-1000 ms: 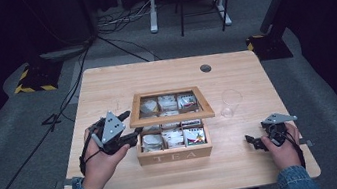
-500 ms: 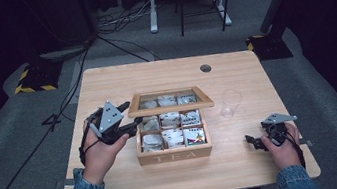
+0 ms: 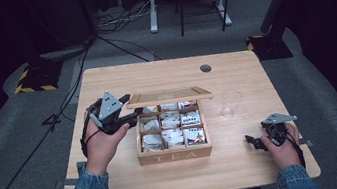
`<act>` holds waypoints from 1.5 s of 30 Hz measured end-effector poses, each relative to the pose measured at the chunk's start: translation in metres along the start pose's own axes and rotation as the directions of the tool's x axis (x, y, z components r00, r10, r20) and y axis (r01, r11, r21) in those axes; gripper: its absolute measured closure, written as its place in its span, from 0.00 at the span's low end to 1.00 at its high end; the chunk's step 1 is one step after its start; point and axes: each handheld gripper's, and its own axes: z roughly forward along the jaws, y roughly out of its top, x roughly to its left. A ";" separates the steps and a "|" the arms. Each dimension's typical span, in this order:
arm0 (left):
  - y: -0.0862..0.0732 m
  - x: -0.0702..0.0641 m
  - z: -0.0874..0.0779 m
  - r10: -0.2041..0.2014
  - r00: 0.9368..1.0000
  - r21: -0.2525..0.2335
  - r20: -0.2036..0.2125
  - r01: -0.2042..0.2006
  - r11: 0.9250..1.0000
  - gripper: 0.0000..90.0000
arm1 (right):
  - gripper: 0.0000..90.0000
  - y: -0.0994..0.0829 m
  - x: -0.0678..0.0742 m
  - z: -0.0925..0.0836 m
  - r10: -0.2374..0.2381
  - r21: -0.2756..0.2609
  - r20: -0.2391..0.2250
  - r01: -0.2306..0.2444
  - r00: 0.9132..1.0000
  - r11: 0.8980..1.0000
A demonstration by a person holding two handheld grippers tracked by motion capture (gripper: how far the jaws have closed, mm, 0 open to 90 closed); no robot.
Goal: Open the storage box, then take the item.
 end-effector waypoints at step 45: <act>0.008 0.006 0.007 0.021 1.000 -0.060 0.002 -0.021 0.998 0.51 | 0.62 0.048 0.051 -0.022 0.027 -0.003 -0.024 -0.027 0.999 1.000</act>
